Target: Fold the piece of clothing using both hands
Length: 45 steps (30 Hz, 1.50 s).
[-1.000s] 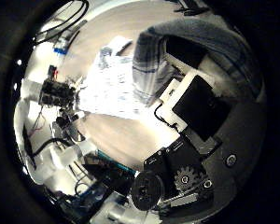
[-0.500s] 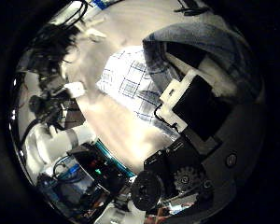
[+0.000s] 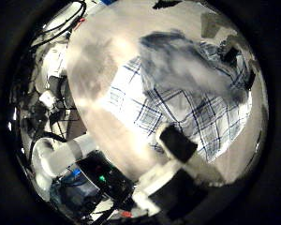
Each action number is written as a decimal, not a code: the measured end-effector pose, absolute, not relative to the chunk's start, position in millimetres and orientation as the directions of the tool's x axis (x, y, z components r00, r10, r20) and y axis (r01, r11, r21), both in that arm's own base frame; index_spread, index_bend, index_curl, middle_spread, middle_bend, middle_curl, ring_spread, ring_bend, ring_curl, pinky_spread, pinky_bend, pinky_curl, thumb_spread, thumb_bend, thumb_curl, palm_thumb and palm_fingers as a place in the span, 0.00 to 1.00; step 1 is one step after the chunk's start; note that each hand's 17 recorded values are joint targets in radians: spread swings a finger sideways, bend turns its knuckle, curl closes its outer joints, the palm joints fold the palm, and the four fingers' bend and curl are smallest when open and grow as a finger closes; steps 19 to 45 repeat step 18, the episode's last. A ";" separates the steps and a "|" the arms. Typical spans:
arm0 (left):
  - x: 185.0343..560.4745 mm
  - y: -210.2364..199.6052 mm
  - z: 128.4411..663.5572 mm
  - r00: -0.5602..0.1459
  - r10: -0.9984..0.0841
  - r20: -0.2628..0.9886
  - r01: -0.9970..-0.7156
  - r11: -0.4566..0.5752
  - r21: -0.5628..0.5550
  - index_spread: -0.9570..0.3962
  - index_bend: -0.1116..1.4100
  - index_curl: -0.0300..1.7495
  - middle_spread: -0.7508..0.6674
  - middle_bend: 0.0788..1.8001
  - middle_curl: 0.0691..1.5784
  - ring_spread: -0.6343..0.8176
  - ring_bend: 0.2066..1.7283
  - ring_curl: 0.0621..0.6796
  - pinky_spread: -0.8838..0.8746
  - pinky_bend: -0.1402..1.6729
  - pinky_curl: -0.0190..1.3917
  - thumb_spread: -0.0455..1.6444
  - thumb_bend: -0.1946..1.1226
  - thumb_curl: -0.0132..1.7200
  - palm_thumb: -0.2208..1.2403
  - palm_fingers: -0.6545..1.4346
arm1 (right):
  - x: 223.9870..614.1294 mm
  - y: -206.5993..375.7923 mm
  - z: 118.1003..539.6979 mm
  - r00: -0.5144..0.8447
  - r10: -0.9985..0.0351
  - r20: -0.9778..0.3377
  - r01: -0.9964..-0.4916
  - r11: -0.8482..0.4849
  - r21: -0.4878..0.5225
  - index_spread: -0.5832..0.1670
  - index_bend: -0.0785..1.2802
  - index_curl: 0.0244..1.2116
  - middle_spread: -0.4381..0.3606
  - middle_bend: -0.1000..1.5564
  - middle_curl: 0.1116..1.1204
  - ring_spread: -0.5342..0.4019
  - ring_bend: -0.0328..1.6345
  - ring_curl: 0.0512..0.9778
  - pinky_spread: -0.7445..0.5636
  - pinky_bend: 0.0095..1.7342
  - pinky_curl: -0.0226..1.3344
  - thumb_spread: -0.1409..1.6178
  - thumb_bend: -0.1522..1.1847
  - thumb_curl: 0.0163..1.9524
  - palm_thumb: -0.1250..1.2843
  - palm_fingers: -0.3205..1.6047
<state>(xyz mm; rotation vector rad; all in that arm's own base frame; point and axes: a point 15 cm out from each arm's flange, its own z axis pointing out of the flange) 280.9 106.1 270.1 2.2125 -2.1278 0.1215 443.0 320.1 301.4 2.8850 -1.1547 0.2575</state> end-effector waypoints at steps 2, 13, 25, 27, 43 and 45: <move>283.4 102.6 270.4 0.045 -0.993 0.107 -0.999 -0.045 -0.001 0.63 0.21 0.28 0.56 0.06 0.21 0.54 0.24 0.19 0.65 0.19 0.24 0.77 0.14 0.20 0.47 0.50 | 446.1 310.4 315.4 0.706 -0.696 0.130 -0.694 -0.717 -0.069 0.15 0.16 0.38 0.37 0.32 0.38 0.41 0.64 0.49 0.47 0.70 0.48 0.75 0.09 0.26 0.48 0.11; 284.7 76.0 282.5 0.059 -0.992 0.114 -0.997 -0.054 0.046 0.62 0.21 0.30 0.55 0.06 0.21 0.53 0.24 0.19 0.64 0.19 0.25 0.78 0.14 0.21 0.47 0.50 | 464.6 196.8 447.2 0.551 -0.834 -0.032 -0.792 -0.511 -0.334 0.16 0.20 0.28 0.37 0.29 0.30 0.57 0.52 0.33 0.79 0.55 0.36 0.80 0.12 0.24 0.52 0.20; 286.6 69.7 298.3 0.078 -0.991 0.107 -0.996 -0.073 0.052 0.62 0.20 0.30 0.55 0.06 0.21 0.53 0.24 0.19 0.64 0.19 0.25 0.78 0.14 0.21 0.47 0.50 | 450.3 132.7 470.6 0.455 -0.890 -0.020 -0.832 -0.417 -0.366 0.17 0.20 0.28 0.39 0.30 0.29 0.55 0.50 0.31 0.83 0.50 0.33 0.81 0.11 0.23 0.55 0.24; 286.6 69.7 298.3 0.078 -0.991 0.107 -0.996 -0.073 0.052 0.62 0.20 0.30 0.55 0.06 0.21 0.53 0.24 0.19 0.64 0.19 0.25 0.78 0.14 0.21 0.47 0.50 | 450.3 132.7 470.6 0.455 -0.890 -0.020 -0.832 -0.417 -0.366 0.17 0.20 0.28 0.39 0.30 0.29 0.55 0.50 0.31 0.83 0.50 0.33 0.81 0.11 0.23 0.55 0.24; 286.6 69.7 298.3 0.078 -0.991 0.107 -0.996 -0.073 0.052 0.62 0.20 0.30 0.55 0.06 0.21 0.53 0.24 0.19 0.64 0.19 0.25 0.78 0.14 0.21 0.47 0.50 | 450.3 132.7 470.6 0.455 -0.890 -0.020 -0.832 -0.417 -0.366 0.17 0.20 0.28 0.39 0.30 0.29 0.55 0.50 0.31 0.83 0.50 0.33 0.81 0.11 0.23 0.55 0.24; 286.6 69.7 298.3 0.078 -0.991 0.107 -0.996 -0.073 0.052 0.62 0.20 0.30 0.55 0.06 0.21 0.53 0.24 0.19 0.64 0.19 0.25 0.78 0.14 0.21 0.47 0.50 | 450.3 132.7 470.6 0.455 -0.890 -0.020 -0.832 -0.417 -0.366 0.17 0.20 0.28 0.39 0.30 0.29 0.55 0.50 0.31 0.83 0.50 0.33 0.81 0.11 0.23 0.55 0.24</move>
